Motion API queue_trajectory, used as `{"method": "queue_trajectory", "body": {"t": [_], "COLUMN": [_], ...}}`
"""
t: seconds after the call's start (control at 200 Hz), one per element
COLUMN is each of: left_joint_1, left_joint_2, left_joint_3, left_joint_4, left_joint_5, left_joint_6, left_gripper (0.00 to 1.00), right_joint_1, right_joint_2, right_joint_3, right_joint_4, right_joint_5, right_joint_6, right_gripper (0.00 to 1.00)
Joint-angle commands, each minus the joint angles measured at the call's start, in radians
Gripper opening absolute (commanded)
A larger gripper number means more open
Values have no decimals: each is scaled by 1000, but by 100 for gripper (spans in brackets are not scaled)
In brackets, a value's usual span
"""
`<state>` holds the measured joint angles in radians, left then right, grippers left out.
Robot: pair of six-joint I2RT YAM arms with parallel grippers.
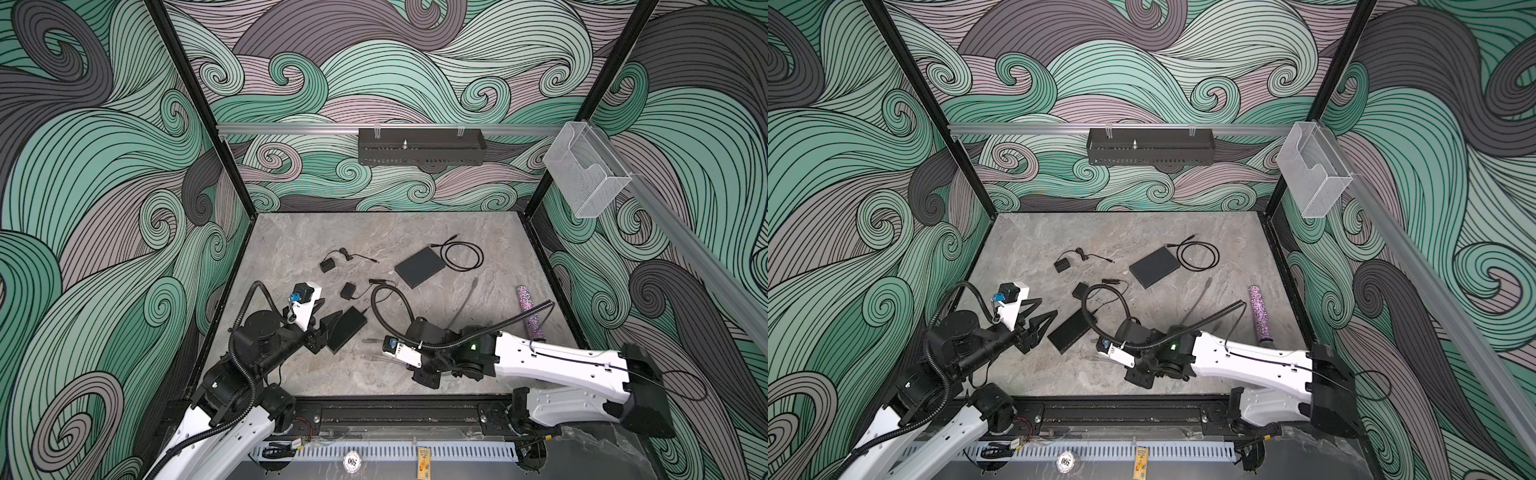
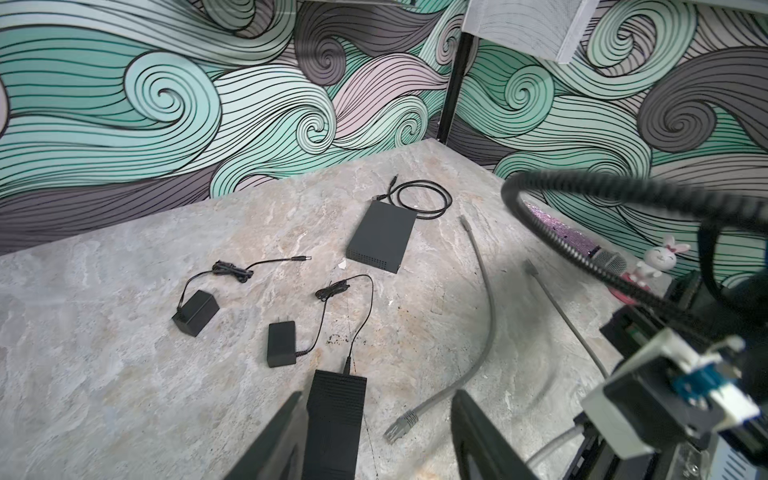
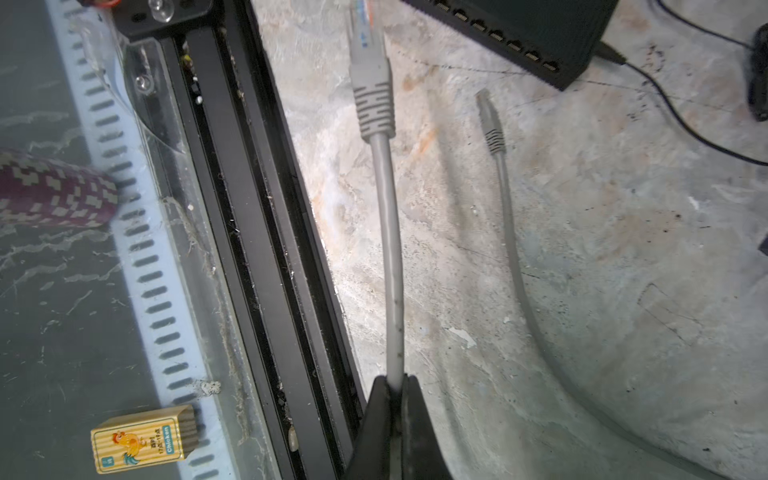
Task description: Insert the plug into the switch port
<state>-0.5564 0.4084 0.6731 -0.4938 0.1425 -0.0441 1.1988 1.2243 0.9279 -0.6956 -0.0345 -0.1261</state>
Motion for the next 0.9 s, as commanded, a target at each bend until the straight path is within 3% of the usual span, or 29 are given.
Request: {"method": "queue_trajectory", "body": {"t": [0.0,0.09,0.2,0.315,0.681,0.896], "left_joint_1": [9,9,7,6,6,6], "left_joint_2": [-7,39,124,186,87,113], "left_joint_3": [-40,-41,-9,42,45,33], "left_joint_4": [97,157,196,178,131,143], "left_joint_5": [204,333,567,697,738,759], "left_joint_6": [139,155,227,302,431,414], "left_gripper": [67,69,68,68,68,66], "right_joint_1": [-64,-112,-173,-215,-317,-329], "right_joint_2": [-100,-174,-238,-281,-306,-274], "right_joint_3": [-13,-7,19,45,58,58], "right_joint_4": [-32,-32,-33,-42,-82,-82], "right_joint_5": [-69,-135,-261,-373,-633,-638], "right_joint_6": [-76,-128,-163,-187,-207,-216], "right_gripper": [0,0,0,0,0,0]}}
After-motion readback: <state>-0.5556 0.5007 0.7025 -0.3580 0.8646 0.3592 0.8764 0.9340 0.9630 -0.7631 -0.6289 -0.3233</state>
